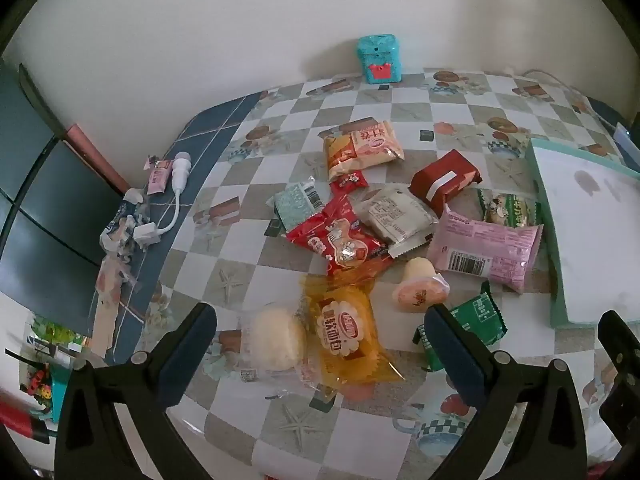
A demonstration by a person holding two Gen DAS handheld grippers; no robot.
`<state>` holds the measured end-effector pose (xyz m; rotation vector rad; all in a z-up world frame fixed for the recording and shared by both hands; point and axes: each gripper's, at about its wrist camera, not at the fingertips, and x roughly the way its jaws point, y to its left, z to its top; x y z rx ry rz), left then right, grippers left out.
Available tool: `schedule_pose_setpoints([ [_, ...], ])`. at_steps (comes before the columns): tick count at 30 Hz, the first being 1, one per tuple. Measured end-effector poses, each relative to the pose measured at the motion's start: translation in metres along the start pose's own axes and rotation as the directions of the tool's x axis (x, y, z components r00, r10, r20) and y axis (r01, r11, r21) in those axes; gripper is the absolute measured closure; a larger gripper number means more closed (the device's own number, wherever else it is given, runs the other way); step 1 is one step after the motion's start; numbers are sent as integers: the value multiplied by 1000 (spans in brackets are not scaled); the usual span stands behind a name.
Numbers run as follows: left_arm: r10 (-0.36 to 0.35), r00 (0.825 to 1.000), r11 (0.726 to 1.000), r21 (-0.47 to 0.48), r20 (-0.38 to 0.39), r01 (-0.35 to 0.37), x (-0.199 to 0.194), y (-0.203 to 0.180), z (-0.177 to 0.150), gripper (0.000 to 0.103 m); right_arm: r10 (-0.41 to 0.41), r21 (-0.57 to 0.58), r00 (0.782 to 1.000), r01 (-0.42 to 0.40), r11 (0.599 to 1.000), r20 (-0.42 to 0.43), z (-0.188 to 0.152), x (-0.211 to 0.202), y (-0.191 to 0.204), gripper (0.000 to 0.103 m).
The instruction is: Organize snacks
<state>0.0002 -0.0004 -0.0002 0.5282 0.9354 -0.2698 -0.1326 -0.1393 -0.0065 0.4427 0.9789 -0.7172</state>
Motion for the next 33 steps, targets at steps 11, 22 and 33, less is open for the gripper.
schedule_pose_setpoints([
  [11, -12, 1000, 1000, -1, 5, 12, 0, 1, 0, 0, -11, -19, 999, 12, 1000, 37, 4, -4, 1, 0],
  [22, -17, 1000, 1000, -7, -1, 17, 0, 1, -2, 0, -13, -17, 997, 15, 1000, 80, 8, -9, -2, 0],
  [33, -21, 1000, 1000, -11, -10, 21, 4, 1, -3, 0, -22, -12, 995, 23, 1000, 94, 9, -10, -4, 0],
])
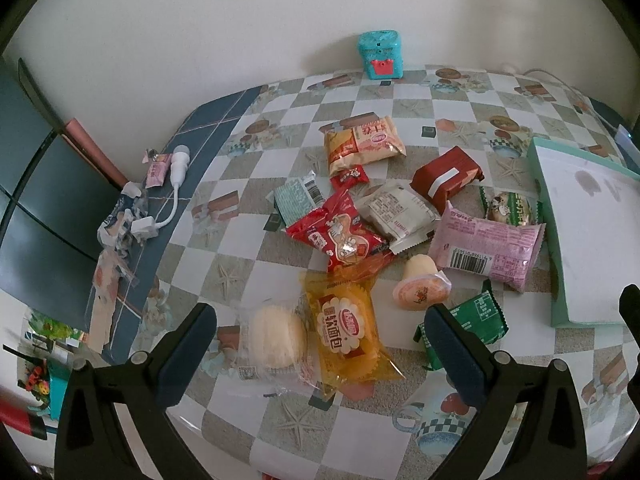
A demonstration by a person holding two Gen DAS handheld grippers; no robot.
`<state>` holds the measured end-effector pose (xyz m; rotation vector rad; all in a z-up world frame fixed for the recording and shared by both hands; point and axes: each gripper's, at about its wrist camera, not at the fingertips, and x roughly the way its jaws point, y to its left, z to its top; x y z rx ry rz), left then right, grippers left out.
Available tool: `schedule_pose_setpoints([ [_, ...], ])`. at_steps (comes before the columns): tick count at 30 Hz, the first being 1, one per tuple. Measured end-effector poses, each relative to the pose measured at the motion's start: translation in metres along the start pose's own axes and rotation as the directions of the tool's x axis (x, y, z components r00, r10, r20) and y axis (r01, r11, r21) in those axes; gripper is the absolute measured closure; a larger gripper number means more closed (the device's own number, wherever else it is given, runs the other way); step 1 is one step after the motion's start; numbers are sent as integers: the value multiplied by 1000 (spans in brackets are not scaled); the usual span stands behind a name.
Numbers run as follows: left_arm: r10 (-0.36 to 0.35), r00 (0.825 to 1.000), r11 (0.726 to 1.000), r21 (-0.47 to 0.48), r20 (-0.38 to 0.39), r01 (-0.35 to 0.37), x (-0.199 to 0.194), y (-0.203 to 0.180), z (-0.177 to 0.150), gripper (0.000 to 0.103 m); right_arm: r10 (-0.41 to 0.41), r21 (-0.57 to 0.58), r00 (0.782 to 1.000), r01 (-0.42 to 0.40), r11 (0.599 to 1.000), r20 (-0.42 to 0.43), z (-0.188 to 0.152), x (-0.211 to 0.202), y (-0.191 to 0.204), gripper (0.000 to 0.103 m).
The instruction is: Organize snacks
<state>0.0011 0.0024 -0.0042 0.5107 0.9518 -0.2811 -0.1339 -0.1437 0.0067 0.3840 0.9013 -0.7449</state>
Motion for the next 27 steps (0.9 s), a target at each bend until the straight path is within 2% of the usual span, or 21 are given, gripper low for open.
schedule_pose_setpoints([
  [27, -1, 1000, 1000, -1, -4, 1, 4, -1, -4, 0, -2, -3, 1000, 2, 1000, -4, -1, 2, 1, 0],
])
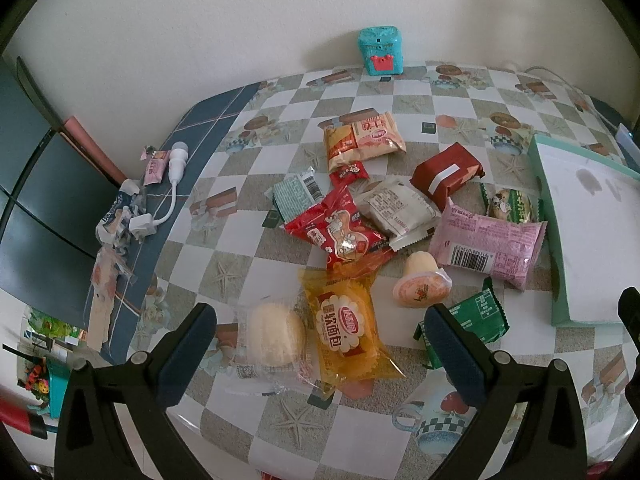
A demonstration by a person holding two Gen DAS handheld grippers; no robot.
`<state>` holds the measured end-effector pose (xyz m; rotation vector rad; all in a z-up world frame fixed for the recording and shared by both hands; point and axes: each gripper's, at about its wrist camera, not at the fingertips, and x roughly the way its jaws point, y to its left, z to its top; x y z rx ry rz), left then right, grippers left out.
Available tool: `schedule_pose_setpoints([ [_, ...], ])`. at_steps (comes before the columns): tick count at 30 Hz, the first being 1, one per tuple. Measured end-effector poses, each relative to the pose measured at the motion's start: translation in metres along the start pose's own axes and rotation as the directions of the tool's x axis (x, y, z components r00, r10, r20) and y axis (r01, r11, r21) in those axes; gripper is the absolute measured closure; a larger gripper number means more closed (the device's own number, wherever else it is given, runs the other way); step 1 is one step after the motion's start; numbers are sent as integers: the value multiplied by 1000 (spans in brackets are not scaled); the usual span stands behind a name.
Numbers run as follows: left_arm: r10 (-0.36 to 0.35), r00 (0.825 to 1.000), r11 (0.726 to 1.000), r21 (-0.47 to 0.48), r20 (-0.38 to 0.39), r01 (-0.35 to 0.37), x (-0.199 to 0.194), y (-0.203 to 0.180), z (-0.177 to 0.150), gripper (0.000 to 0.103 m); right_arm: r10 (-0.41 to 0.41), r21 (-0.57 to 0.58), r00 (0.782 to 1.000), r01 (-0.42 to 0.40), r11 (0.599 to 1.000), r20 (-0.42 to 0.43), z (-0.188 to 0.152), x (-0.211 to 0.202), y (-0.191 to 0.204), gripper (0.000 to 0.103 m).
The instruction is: Organize snacks
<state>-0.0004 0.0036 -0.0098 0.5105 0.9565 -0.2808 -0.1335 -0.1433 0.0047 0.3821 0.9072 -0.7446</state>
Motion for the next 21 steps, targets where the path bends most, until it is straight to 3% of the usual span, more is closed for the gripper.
schedule_pose_setpoints([
  [21, -2, 1000, 1000, 1, -3, 2, 1, 0, 0, 0, -2, -4, 1000, 2, 1000, -4, -2, 1, 1, 0],
])
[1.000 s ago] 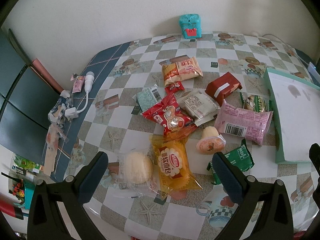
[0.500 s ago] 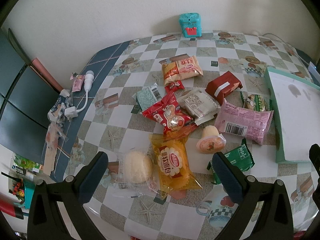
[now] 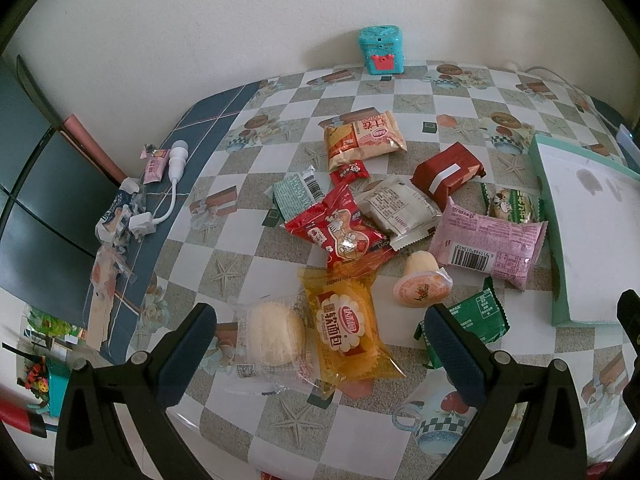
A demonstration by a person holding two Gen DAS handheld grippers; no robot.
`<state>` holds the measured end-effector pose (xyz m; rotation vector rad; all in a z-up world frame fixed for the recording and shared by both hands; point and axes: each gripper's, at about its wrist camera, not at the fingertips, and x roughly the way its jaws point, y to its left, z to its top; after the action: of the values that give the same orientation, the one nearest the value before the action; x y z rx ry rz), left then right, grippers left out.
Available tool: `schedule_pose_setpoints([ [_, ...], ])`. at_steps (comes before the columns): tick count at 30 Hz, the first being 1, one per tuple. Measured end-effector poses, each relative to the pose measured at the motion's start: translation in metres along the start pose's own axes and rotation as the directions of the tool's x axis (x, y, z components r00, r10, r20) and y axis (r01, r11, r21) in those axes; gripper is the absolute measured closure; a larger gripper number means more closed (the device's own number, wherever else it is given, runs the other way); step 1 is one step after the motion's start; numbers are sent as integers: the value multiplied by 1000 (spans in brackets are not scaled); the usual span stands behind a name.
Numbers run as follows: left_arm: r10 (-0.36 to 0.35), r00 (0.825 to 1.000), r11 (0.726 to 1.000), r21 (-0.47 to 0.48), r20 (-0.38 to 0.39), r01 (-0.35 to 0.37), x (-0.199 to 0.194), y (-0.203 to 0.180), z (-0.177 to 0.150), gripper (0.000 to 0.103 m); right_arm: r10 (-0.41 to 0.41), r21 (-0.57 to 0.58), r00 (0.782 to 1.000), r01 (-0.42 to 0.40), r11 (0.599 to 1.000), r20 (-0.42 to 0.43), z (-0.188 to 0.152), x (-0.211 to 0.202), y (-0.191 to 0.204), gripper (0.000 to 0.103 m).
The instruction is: Organize snacks
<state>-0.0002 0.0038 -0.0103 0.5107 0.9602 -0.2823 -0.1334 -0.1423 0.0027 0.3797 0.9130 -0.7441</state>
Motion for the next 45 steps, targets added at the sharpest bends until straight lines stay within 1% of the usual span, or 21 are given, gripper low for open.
schedule_pose_setpoints([
  [10, -4, 1000, 1000, -2, -5, 4, 1, 1, 1, 0, -2, -14, 1000, 2, 1000, -4, -1, 1, 3, 0],
  [15, -28, 1000, 999, -22, -14, 27, 2, 5, 1, 0, -9, -36, 1000, 8, 999, -9, 2, 2, 8, 0],
  [17, -49, 999, 997, -57, -19, 48, 4, 14, 2, 0, -13, -45, 1000, 12, 999, -18, 3, 6, 11, 0],
  [21, -15, 998, 989, -151, -55, 7, 16, 42, 1, 0, -5, -65, 999, 2, 998, -46, 6, 16, 21, 0],
  [22, -23, 997, 985, -172, -69, 11, 20, 49, -1, 0, 5, -72, 998, -9, 997, -57, 7, 19, 25, 0],
  [24, -68, 993, 974, -221, -93, 47, 29, 62, -4, 0, 24, -87, 997, -31, 996, -79, 8, 25, 34, 0],
  [27, -109, 988, 963, -257, -113, 77, 38, 71, -8, 0, 54, -116, 993, -66, 991, -109, 6, 33, 50, 0],
  [28, -115, 986, 962, -259, -120, 81, 40, 71, -9, 0, 66, -126, 990, -82, 989, -121, 6, 36, 56, 0],
  [32, -169, 977, 960, -246, -131, 133, 45, 66, -8, 0, 109, -169, 978, -139, 976, -175, 1, 48, 82, 0],
  [33, -172, 976, 961, -243, -136, 135, 46, 64, -8, 1, 115, -188, 975, -151, 971, -188, -1, 52, 90, 0],
  [36, -130, 977, 969, -231, -168, 89, 53, 62, -7, 1, 120, -223, 970, -167, 960, -213, -6, 58, 101, 1],
  [38, -164, 969, 960, -255, -185, 114, 60, 66, -7, 1, 132, -213, 961, -185, 959, -243, -8, 64, 102, 1],
  [40, -222, 955, 941, -301, -198, 156, 67, 71, -10, 1, 146, -189, 952, -201, 961, -270, -8, 69, 99, 1],
  [41, -235, 951, 934, -318, -199, 164, 68, 74, -11, 1, 150, -184, 948, -207, 961, -281, -8, 71, 99, 1],
  [45, -227, 953, 915, -380, -201, 138, 71, 87, -14, 1, 165, -201, 934, -236, 951, -316, -14, 76, 105, 1],
])
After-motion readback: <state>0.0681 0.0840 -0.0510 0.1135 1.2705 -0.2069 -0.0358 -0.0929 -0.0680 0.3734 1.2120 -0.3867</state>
